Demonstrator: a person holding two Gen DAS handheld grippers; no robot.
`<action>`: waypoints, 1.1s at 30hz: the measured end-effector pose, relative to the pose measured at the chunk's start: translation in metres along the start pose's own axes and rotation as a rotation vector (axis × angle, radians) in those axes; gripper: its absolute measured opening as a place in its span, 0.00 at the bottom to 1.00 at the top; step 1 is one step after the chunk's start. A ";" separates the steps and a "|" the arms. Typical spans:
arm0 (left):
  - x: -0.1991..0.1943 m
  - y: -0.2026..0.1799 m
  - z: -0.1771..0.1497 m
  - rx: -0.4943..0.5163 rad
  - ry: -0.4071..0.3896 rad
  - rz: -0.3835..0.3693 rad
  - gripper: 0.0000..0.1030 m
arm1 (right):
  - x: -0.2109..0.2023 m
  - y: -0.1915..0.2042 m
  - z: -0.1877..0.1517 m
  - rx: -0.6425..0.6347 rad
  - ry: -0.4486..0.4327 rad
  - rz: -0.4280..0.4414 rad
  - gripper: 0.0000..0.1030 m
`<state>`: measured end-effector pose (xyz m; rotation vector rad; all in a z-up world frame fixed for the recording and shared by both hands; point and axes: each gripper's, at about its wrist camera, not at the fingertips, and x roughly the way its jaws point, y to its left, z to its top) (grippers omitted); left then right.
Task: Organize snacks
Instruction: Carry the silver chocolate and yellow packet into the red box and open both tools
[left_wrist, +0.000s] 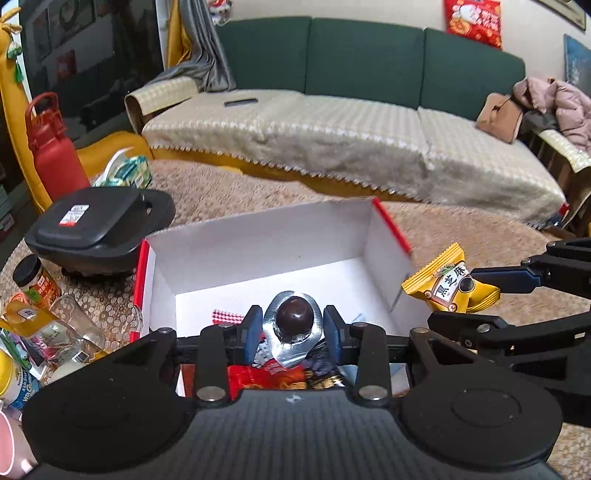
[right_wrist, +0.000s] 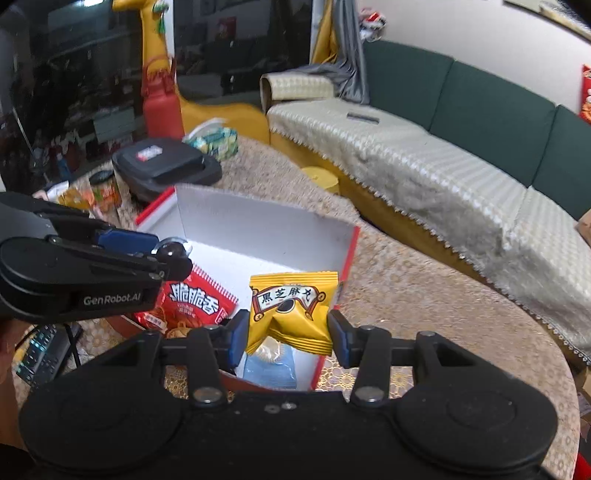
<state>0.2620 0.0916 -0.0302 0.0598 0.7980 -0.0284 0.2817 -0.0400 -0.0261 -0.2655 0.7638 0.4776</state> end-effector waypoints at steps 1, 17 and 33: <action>0.005 0.003 0.000 -0.003 0.007 0.005 0.34 | 0.008 0.002 0.001 -0.011 0.012 -0.003 0.43; 0.063 0.026 -0.012 -0.009 0.119 0.053 0.34 | 0.084 0.025 0.005 -0.066 0.138 0.005 0.43; 0.059 0.027 -0.016 -0.019 0.129 0.048 0.37 | 0.081 0.026 0.000 -0.061 0.157 0.029 0.44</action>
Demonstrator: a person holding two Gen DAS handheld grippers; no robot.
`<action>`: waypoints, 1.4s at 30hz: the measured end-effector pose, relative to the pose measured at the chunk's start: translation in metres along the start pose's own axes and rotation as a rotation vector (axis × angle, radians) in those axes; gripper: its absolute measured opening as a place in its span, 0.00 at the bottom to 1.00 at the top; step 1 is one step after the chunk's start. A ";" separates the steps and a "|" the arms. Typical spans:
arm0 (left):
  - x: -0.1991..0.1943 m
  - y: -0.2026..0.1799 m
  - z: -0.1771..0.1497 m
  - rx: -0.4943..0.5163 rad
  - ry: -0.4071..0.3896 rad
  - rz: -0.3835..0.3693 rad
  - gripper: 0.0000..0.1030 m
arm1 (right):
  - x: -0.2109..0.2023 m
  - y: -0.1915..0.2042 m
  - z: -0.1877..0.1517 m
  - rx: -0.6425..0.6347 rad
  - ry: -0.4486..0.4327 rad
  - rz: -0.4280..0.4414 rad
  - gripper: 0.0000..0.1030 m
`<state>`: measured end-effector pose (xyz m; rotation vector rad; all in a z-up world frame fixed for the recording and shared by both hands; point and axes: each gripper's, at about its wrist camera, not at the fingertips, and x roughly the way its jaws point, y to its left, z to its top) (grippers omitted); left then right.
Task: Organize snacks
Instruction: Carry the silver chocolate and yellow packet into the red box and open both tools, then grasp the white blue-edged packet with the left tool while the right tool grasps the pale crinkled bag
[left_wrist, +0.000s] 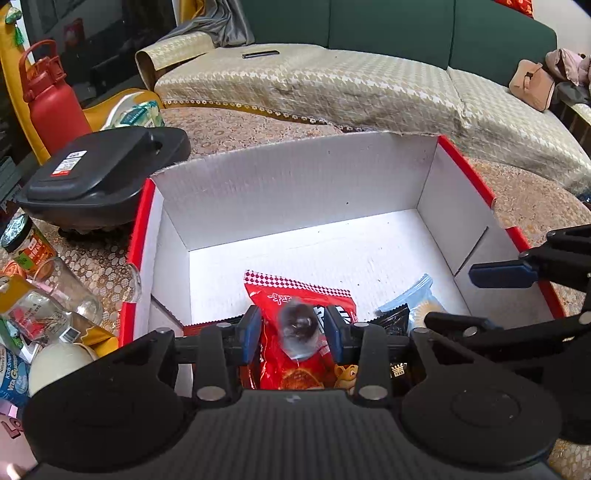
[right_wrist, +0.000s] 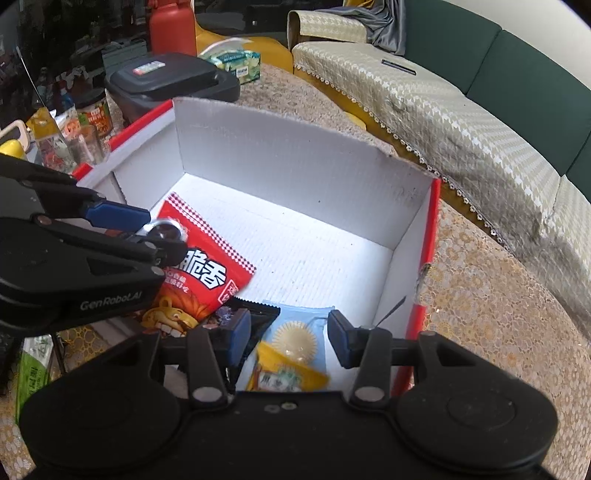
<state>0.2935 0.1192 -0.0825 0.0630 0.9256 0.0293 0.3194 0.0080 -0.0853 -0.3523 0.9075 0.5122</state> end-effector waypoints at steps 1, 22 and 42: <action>-0.003 0.000 0.000 -0.002 -0.004 -0.002 0.39 | -0.004 -0.002 0.000 0.011 -0.007 0.005 0.44; -0.100 -0.022 -0.014 0.000 -0.132 -0.081 0.67 | -0.110 -0.025 -0.031 0.150 -0.152 0.049 0.61; -0.170 -0.075 -0.068 0.054 -0.245 -0.192 0.84 | -0.175 -0.040 -0.115 0.249 -0.218 0.059 0.96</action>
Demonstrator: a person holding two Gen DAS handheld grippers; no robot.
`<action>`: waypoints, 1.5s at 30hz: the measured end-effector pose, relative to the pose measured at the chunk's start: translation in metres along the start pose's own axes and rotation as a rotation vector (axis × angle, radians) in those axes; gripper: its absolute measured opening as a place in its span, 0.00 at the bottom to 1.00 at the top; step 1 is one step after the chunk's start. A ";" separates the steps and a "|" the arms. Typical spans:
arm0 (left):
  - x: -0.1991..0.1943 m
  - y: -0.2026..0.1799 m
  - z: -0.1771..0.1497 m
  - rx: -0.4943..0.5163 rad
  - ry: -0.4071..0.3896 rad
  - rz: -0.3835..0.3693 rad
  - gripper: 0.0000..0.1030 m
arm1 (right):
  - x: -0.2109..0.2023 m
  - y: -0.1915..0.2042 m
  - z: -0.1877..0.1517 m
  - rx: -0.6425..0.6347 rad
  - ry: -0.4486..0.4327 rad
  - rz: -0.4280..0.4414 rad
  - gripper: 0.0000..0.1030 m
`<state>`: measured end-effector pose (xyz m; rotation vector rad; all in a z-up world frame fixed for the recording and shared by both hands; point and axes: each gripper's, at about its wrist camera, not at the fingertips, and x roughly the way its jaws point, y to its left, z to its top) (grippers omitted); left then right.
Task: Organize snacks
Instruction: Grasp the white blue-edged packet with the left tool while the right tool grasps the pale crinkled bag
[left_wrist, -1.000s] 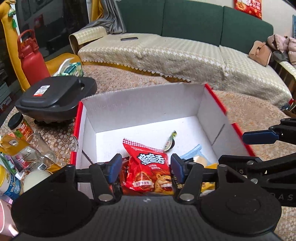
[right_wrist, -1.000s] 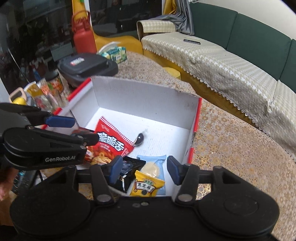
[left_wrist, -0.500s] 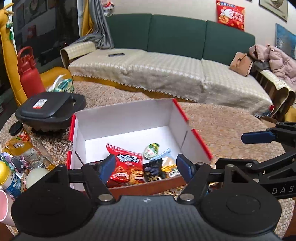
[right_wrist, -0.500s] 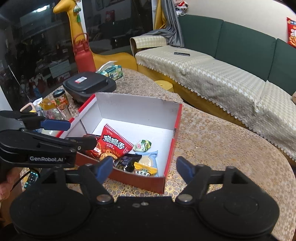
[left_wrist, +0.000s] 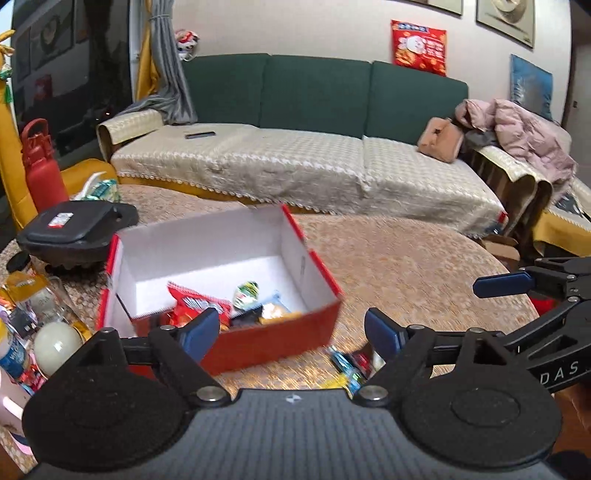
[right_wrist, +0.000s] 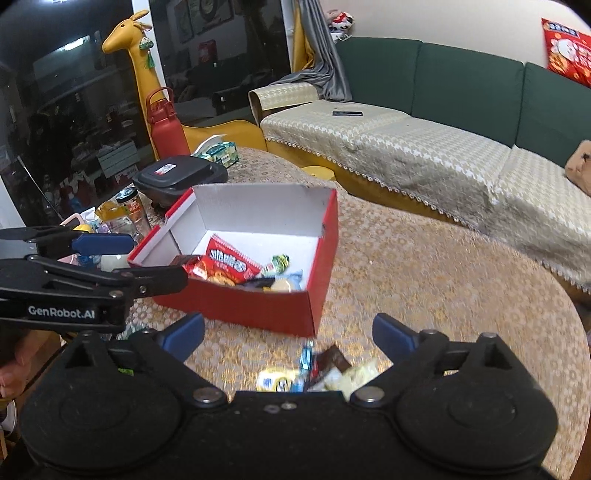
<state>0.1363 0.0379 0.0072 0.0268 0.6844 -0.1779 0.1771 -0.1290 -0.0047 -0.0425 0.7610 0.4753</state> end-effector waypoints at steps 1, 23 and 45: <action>0.000 -0.004 -0.004 0.002 0.007 -0.008 0.84 | -0.003 -0.002 -0.005 0.006 0.003 -0.001 0.97; 0.046 -0.074 -0.103 0.178 0.287 -0.223 0.85 | 0.008 -0.055 -0.092 0.097 0.121 -0.108 1.00; 0.085 -0.093 -0.141 0.324 0.348 -0.251 0.84 | 0.093 -0.067 -0.064 -0.096 0.233 -0.095 0.88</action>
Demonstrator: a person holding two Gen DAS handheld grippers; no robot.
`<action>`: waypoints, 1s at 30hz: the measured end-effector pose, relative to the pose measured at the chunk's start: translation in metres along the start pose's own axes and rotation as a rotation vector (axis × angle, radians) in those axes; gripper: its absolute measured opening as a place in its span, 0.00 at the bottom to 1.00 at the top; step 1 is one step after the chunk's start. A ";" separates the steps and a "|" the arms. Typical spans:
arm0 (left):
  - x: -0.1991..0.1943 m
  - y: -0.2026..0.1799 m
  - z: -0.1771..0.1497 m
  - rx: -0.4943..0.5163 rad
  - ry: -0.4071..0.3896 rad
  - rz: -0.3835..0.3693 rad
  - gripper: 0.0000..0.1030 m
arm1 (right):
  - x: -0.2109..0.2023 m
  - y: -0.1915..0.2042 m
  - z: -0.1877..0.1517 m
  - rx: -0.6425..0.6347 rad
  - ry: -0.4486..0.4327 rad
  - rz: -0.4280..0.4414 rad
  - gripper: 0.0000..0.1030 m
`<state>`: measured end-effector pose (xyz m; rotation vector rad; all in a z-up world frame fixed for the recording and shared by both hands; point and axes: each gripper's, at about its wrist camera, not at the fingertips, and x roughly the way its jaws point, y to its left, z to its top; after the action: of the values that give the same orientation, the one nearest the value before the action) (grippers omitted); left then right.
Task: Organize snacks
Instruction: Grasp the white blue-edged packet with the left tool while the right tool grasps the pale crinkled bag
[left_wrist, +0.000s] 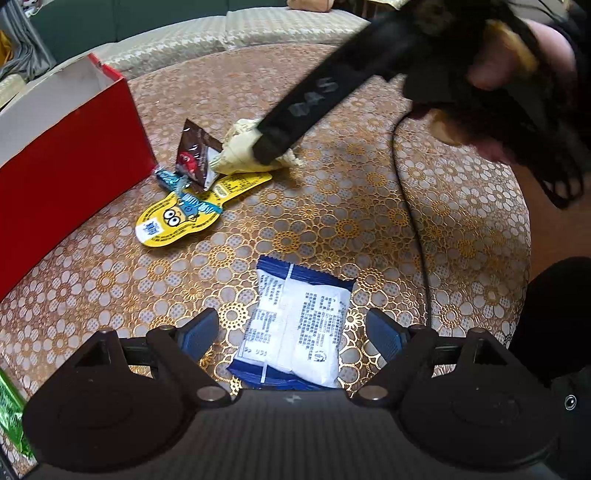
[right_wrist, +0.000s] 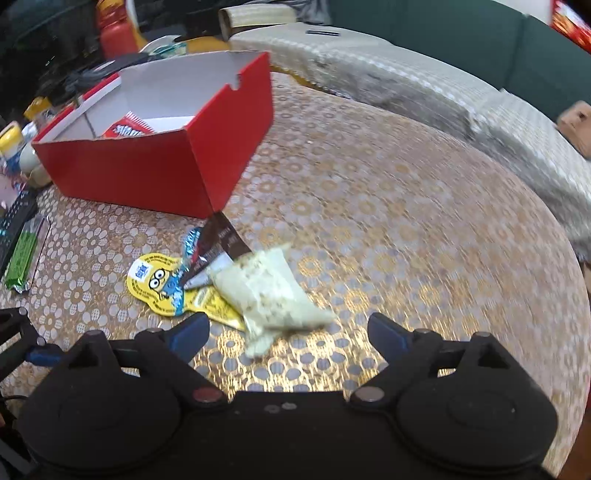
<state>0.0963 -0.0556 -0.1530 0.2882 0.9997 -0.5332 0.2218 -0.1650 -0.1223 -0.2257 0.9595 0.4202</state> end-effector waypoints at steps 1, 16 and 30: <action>0.001 -0.001 0.001 0.004 0.001 0.000 0.84 | 0.003 0.003 0.003 -0.023 0.000 0.001 0.87; 0.007 -0.008 0.005 0.039 -0.008 0.000 0.55 | 0.030 0.008 0.009 -0.054 0.030 0.020 0.57; -0.005 0.002 -0.004 -0.064 0.005 0.022 0.51 | 0.008 0.005 -0.007 0.040 -0.031 -0.038 0.37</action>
<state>0.0920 -0.0508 -0.1507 0.2428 1.0152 -0.4797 0.2178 -0.1611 -0.1326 -0.2004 0.9312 0.3682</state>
